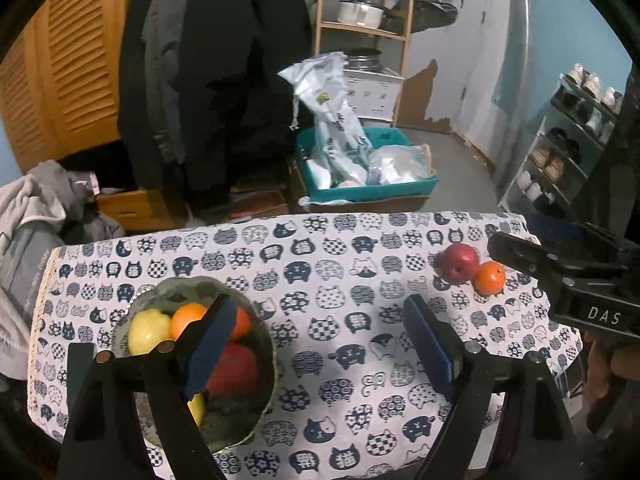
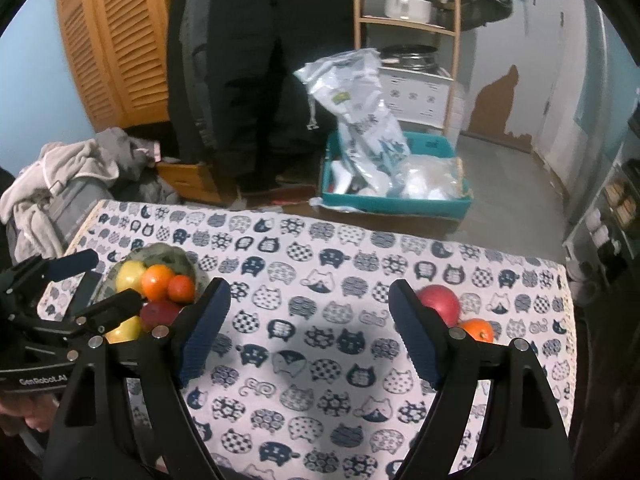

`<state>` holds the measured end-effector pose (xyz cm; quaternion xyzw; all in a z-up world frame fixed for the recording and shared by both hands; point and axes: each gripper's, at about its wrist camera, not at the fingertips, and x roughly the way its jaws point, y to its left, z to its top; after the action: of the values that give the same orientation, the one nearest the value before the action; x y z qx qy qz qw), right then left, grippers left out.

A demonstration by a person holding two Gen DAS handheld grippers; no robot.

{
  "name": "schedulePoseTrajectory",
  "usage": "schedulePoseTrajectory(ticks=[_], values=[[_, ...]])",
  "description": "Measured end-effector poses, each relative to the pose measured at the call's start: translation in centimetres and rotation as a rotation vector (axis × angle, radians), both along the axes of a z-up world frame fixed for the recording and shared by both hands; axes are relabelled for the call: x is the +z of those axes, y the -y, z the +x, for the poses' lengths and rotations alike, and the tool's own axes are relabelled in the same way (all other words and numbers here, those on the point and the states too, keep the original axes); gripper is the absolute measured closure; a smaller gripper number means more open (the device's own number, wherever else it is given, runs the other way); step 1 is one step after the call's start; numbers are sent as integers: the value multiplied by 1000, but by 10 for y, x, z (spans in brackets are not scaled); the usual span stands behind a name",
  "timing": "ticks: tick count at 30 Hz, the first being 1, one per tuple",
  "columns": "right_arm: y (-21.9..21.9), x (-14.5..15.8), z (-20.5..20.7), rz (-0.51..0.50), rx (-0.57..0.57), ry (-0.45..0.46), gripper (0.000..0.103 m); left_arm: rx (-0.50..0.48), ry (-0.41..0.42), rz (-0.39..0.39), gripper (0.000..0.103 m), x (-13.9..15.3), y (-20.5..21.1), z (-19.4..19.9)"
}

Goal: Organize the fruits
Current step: 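Move both tools toward the red apple and orange lying on the cloth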

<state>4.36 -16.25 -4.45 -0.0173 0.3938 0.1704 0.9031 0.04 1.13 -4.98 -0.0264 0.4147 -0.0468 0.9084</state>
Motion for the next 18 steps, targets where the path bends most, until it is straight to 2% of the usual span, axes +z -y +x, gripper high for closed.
schedulePoseTrajectory(ticks=[18], values=[[78, -10, -5, 16, -121, -10, 22, -114, 14, 22, 17, 8, 63, 12]])
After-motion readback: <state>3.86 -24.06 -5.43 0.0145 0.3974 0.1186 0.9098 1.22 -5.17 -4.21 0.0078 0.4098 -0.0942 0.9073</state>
